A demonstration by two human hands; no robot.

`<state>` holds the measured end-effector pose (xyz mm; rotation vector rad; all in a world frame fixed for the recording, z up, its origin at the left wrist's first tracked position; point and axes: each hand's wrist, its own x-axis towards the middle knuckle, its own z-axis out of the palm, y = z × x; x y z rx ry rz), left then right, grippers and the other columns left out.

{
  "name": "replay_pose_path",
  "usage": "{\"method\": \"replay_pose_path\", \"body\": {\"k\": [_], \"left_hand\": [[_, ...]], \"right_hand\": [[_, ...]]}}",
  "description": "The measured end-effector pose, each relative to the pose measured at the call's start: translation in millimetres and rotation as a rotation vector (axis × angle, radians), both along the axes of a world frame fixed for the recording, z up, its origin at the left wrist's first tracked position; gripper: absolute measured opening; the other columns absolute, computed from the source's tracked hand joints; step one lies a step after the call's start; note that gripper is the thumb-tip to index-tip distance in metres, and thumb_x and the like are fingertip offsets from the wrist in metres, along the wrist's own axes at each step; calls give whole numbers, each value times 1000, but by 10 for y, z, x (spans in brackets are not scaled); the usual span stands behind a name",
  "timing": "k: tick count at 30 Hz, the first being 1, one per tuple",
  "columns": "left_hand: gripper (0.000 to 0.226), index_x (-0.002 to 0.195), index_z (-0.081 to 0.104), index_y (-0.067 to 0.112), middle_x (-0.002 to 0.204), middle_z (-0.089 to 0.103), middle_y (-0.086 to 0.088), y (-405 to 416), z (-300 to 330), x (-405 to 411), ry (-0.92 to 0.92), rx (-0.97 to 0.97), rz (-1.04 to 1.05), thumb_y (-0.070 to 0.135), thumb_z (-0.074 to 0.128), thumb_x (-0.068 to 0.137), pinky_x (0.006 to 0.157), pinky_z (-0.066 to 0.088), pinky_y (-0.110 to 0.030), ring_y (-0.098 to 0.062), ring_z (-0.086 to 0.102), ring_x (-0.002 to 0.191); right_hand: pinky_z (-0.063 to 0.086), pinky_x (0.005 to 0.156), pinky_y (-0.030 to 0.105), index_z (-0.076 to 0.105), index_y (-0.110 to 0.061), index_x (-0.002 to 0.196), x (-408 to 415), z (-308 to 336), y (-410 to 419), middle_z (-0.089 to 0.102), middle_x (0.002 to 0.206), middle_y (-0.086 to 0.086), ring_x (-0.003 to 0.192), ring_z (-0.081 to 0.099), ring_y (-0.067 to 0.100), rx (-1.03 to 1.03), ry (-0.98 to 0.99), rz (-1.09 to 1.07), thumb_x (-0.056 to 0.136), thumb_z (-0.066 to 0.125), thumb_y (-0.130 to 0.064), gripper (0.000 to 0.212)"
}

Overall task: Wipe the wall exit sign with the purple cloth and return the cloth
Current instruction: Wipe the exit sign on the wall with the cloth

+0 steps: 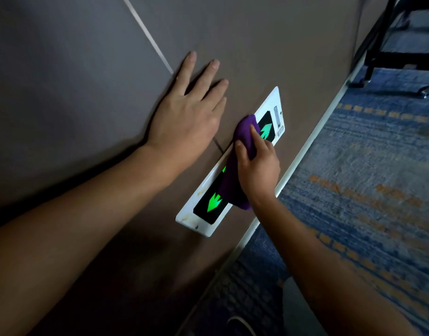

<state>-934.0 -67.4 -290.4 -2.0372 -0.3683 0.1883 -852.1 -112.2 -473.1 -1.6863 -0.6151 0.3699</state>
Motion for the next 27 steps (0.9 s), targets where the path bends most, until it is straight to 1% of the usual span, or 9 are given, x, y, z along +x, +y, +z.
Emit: {"method": "replay_pose_path", "body": {"k": [4, 7, 11, 13, 18, 20, 22, 24, 27], "left_hand": [[58, 158, 43, 10, 170, 33, -13, -45, 0, -56, 24, 23, -1, 20, 16, 107, 126, 12, -68, -41, 19, 161], [60, 156, 45, 10, 169, 36, -12, -46, 21, -44, 41, 20, -14, 20, 16, 105, 125, 12, -70, -40, 22, 161], [53, 153, 50, 9, 167, 40, -13, -26, 0, -65, -7, -27, -14, 19, 26, 107, 126, 9, -69, -40, 22, 160], [53, 151, 53, 7, 165, 42, -14, -48, -46, -106, -38, -28, -20, 18, 26, 107, 125, 10, -70, -41, 25, 159], [51, 152, 51, 6, 165, 42, -14, -92, -111, -151, -56, -7, -26, 18, 25, 110, 124, 14, -72, -42, 27, 159], [52, 151, 53, 6, 165, 42, -15, -98, -110, -172, -51, -21, -23, 18, 25, 109, 124, 13, -72, -43, 26, 159], [53, 149, 55, 6, 164, 44, -15, -121, -116, -245, -54, -28, -30, 17, 25, 107, 123, 13, -72, -44, 28, 158], [53, 147, 57, 5, 162, 46, -17, -162, -139, -346, -52, -52, -33, 14, 24, 108, 123, 11, -73, -45, 28, 157], [53, 149, 55, 4, 163, 44, -16, -210, -161, -456, -45, -91, -3, 12, 22, 109, 124, 9, -72, -44, 25, 159]], "right_hand": [[43, 85, 29, 52, -34, 147, 129, 27, 15, 61, 137, -4, 119, 61, 20, -17, -46, 16, 97, 58, -47, 52], [43, 91, 29, 51, -35, 147, 375, 95, 154, 61, 142, -5, 125, 59, 21, -32, -21, -8, 96, 58, -46, 52], [45, 93, 31, 50, -37, 148, 729, 151, 312, 65, 137, -2, 123, 60, 25, -76, 40, -51, 96, 56, -47, 53], [46, 93, 31, 50, -37, 148, 749, 163, 323, 66, 135, -2, 122, 61, 25, -77, 68, -48, 97, 55, -48, 52], [45, 93, 31, 51, -34, 148, 207, 118, 112, 64, 137, 0, 122, 61, 22, -27, 96, -11, 99, 56, -45, 51], [45, 93, 31, 51, -31, 148, -105, 86, -38, 62, 139, -1, 123, 60, 21, 4, 70, 15, 99, 57, -44, 51], [47, 94, 34, 50, -29, 149, -401, 62, -180, 58, 144, 0, 126, 58, 21, 12, 30, 42, 100, 57, -43, 52], [49, 94, 37, 50, -30, 149, -637, 57, -284, 56, 147, -1, 128, 57, 21, 2, 17, 52, 99, 57, -44, 52], [51, 94, 41, 46, -35, 150, -808, 63, -388, 52, 151, -3, 129, 56, 22, -22, 14, 94, 99, 56, -46, 54]]}}
